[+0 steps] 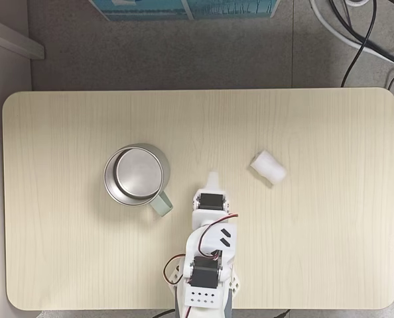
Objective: Grasp a dressing and put it in the cup.
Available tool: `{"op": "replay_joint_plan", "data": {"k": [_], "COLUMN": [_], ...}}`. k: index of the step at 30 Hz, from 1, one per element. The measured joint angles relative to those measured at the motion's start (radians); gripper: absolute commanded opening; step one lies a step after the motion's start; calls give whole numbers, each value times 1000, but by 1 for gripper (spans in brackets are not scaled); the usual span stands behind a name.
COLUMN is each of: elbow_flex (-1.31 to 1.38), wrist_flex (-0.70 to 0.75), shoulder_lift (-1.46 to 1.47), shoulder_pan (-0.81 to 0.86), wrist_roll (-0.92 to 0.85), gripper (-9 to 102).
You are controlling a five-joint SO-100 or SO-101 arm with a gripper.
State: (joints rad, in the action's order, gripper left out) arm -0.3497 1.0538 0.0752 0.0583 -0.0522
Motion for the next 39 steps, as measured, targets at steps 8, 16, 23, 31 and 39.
{"op": "replay_joint_plan", "data": {"k": [8,16,23,31,39], "elbow_flex": [-293,-583,-704,-796,-796], "wrist_flex": [44,227,325,314,202], "shoulder_lift": [-318,-681,-873,-1180,-1470], "shoulder_pan": [61,179,270,388,446], "wrist_roll": [-3,54,31,-9,-26], "gripper": [3,10,28,29,30]}}
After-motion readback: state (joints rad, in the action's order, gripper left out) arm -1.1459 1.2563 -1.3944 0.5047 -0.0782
